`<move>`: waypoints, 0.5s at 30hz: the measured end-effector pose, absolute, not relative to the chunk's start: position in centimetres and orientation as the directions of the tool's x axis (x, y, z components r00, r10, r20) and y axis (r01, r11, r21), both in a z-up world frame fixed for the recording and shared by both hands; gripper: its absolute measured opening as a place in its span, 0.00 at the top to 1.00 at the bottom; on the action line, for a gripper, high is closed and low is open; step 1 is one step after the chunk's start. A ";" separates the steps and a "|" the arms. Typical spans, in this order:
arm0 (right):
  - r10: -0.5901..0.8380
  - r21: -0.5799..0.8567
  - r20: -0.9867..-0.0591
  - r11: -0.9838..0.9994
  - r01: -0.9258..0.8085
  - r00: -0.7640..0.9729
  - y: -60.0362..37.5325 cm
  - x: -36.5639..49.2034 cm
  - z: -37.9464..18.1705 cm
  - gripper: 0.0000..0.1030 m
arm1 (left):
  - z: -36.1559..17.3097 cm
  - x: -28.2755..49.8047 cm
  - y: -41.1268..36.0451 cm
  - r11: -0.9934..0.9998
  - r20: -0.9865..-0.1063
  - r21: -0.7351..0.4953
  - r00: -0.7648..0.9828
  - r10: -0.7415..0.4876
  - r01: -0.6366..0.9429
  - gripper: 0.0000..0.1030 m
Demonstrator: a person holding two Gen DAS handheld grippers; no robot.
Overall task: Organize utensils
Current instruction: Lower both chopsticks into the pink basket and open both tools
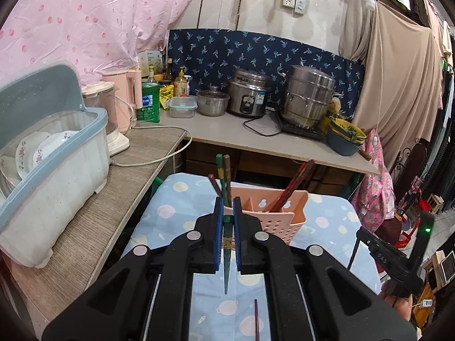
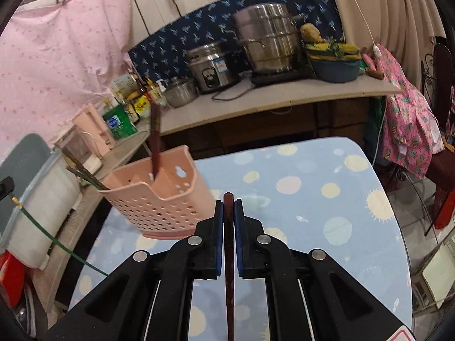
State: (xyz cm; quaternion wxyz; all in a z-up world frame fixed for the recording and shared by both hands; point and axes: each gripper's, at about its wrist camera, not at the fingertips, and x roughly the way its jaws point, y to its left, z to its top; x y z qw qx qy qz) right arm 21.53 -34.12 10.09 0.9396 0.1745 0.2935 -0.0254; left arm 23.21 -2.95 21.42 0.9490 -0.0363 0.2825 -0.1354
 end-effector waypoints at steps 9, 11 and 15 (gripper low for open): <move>0.100 0.292 -0.367 0.956 0.013 0.925 -30.8 20.5 20.8 0.92 | 26.4 24.2 -4.5 0.951 -0.458 -0.162 0.834 -0.308 0.263 0.94; 0.114 0.293 -0.336 0.956 -0.011 0.935 -30.3 21.1 22.7 0.92 | 27.8 24.8 -4.9 0.953 -0.433 -0.159 0.849 -0.303 0.259 0.94; 0.122 0.260 -0.269 0.964 -0.050 0.955 -28.7 22.7 26.9 0.92 | 30.4 26.8 -5.4 0.956 -0.389 -0.160 0.874 -0.290 0.246 0.94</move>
